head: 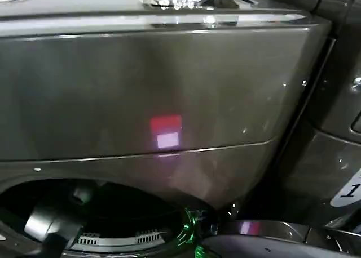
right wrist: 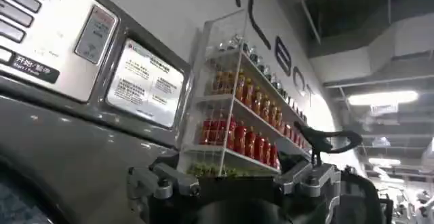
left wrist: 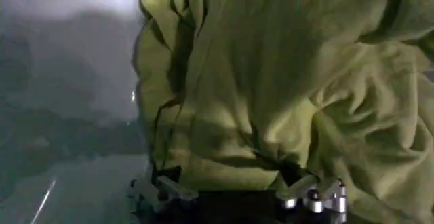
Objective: Grasp the clothes from the dryer.
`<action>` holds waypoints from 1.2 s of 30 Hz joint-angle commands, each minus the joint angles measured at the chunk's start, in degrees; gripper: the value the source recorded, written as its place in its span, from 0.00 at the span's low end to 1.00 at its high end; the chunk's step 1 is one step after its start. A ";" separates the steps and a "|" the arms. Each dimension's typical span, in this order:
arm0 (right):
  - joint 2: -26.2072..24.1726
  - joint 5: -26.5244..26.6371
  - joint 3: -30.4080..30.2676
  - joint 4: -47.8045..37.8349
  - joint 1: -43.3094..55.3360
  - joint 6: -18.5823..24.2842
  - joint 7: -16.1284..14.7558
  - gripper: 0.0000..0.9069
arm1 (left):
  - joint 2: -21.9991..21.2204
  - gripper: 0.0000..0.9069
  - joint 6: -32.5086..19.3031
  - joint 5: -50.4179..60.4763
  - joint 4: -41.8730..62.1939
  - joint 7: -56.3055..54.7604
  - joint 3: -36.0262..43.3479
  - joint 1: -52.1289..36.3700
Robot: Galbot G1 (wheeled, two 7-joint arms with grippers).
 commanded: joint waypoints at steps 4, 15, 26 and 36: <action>-0.01 -0.18 -0.58 -0.13 0.28 0.12 -0.05 1.00 | -0.06 0.00 -0.60 -1.15 0.48 -0.44 0.31 0.02; 0.17 -0.29 -1.23 -0.02 0.58 0.40 -0.22 1.00 | 0.35 0.00 -1.34 -5.45 0.15 -2.49 -0.70 0.15; 0.35 -0.21 -1.36 0.31 0.64 0.63 -0.25 1.00 | 1.13 0.00 0.39 -25.07 -15.12 -16.99 -17.06 10.07; 0.40 -0.29 -2.26 -0.01 1.36 1.14 0.38 1.00 | 0.64 0.00 -0.29 -38.53 -34.89 -33.02 -25.79 23.67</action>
